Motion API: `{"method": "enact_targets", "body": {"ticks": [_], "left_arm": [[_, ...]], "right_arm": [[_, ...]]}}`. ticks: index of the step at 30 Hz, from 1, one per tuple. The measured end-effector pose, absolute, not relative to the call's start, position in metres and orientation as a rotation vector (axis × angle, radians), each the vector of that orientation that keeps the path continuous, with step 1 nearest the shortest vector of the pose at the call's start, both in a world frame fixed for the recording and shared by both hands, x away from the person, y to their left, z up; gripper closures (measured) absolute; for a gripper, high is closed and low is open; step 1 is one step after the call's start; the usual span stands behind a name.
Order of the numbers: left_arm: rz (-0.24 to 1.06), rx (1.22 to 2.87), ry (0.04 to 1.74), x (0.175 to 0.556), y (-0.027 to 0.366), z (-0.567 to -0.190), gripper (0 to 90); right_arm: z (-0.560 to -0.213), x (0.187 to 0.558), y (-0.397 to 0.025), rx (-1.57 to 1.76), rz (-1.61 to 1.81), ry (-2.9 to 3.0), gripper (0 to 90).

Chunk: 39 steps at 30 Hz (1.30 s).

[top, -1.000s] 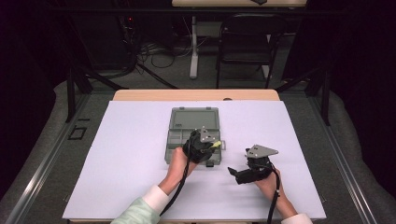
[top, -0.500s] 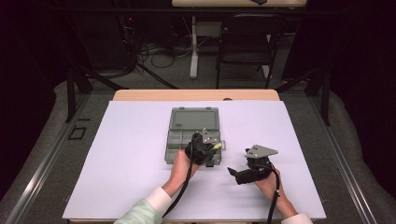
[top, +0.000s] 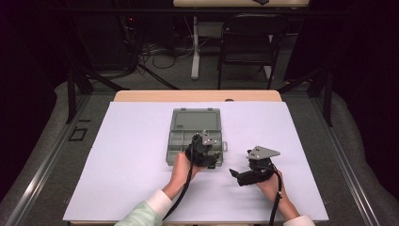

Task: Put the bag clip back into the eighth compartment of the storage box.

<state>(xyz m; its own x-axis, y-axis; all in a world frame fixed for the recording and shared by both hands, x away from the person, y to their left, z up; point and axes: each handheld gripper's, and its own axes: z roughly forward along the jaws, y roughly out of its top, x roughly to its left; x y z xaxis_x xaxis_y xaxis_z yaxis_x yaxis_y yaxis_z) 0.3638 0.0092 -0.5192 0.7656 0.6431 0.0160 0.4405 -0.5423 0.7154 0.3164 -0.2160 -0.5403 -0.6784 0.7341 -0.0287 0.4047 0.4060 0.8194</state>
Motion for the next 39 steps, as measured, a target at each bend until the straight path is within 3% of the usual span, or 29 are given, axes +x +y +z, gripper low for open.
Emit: {"method": "enact_targets", "body": {"ticks": [4, 12, 25, 39], "left_arm": [[0.401, 2.245, 0.788, 0.361, 0.011, -0.516, 34.4], [0.402, 2.235, 0.789, 0.361, 0.030, -0.508, 17.2], [0.420, 2.221, 0.795, 0.360, 0.056, -0.501, 7.1], [0.443, 2.236, 0.798, 0.358, 0.080, -0.494, 3.1]], "right_arm": [[-0.540, 0.316, -0.216, 0.978, 1.170, 2.282, 0.0], [-0.540, 0.316, -0.216, 0.979, 1.178, 2.284, 0.0], [-0.540, 0.316, -0.217, 0.979, 1.208, 2.269, 0.0], [-0.538, 0.315, -0.218, 0.967, 1.227, 2.251, 0.0]]}}
